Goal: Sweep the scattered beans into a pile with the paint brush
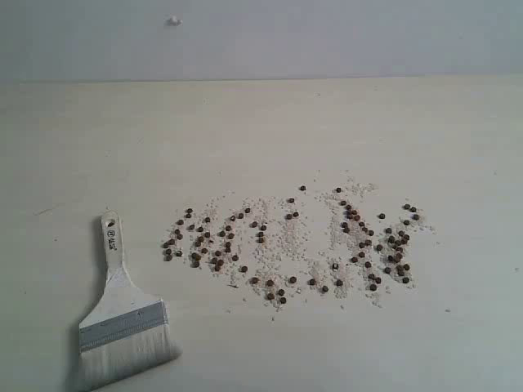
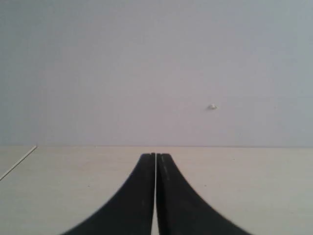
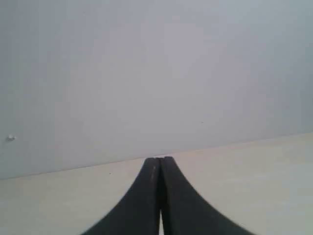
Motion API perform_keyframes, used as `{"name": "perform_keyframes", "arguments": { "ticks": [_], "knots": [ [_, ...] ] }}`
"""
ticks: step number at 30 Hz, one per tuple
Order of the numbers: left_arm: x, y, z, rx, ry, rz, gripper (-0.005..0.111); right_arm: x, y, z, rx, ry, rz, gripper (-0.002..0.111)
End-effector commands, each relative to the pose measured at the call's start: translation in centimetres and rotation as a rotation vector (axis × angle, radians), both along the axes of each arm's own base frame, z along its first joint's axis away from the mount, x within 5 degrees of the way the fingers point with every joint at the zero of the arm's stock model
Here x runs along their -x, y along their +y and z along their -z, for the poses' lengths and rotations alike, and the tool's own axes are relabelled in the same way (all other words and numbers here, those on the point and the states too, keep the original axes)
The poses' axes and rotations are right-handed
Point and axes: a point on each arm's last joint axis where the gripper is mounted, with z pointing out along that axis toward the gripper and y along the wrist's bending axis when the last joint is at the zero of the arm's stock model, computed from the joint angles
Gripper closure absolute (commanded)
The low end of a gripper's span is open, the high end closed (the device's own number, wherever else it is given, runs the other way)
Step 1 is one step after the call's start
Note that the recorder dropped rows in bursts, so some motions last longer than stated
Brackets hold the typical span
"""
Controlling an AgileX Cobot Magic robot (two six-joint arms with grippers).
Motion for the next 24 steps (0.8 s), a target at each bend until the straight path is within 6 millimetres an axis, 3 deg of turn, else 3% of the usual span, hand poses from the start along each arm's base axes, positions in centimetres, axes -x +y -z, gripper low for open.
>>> {"name": "perform_keyframes", "arguments": {
  "ticks": [1,6,9,16,20,24],
  "knots": [
    [0.0,0.0,0.2,-0.011,0.016,-0.001,0.103,0.1,0.0,0.1,0.046,-0.003,0.004,0.108],
    [0.0,0.0,0.2,-0.011,0.016,-0.001,0.103,0.1,0.0,-0.5,-0.013,-0.068,-0.002,0.108],
    [0.0,0.0,0.2,-0.011,0.016,-0.001,0.103,0.4,0.1,-1.9,-0.230,-0.223,-0.047,0.108],
    [0.0,0.0,0.2,-0.011,0.016,-0.001,0.103,0.8,-0.3,-3.2,-0.598,-0.380,-0.113,0.108],
    [0.0,0.0,0.2,-0.007,0.016,-0.001,0.103,-0.8,0.8,-6.3,-0.421,-0.214,-0.157,0.108],
    [0.0,0.0,0.2,-0.007,0.016,-0.001,0.103,-4.4,1.5,-10.4,-0.361,-0.054,-0.206,0.108]
  ]
}}
